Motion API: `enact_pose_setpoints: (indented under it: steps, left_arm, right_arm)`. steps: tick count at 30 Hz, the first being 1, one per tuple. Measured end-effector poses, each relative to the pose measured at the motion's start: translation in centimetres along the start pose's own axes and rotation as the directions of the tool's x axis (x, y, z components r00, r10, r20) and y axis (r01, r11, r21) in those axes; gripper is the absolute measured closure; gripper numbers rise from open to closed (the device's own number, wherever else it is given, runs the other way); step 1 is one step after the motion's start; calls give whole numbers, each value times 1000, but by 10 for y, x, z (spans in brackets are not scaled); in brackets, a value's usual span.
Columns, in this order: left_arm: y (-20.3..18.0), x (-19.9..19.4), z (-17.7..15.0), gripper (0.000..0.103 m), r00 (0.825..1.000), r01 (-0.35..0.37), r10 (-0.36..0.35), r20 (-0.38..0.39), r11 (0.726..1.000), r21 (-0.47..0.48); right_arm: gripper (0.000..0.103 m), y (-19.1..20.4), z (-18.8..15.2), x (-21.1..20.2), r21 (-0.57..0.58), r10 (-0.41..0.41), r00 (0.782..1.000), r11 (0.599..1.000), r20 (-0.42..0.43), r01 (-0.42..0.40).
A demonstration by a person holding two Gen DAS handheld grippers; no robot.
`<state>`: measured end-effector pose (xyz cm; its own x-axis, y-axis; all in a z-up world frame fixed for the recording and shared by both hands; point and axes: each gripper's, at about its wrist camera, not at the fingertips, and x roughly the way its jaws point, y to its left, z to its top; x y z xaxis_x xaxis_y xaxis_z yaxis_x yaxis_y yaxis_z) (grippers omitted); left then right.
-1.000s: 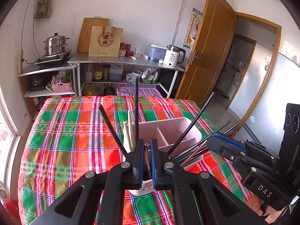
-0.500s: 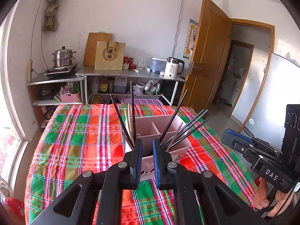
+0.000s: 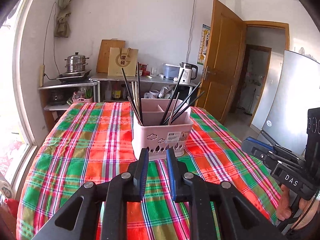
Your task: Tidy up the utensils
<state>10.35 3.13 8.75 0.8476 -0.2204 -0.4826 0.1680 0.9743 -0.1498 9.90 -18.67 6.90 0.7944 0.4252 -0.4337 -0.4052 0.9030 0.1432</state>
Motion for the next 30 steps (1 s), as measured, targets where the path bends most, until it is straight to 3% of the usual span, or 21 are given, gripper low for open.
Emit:
enact_pose_setpoints:
  steps: [8, 12, 30]
  left_arm:
    - [-13, -13, -43, 77, 999, -31, 31, -14, 999, 24]
    - [-16, -18, -60, 73, 999, -44, 44, -9, 999, 20]
    - [-16, -16, -79, 72, 996, -87, 87, 5, 996, 15]
  right_arm:
    - [85, 7, -34, -15, -10, -15, 1000, 1000, -14, 15]
    - [66, 12, -47, -20, -17, -11, 1000, 1000, -9, 11]
    - [66, 19, -69, -17, -27, -40, 998, 999, -40, 39]
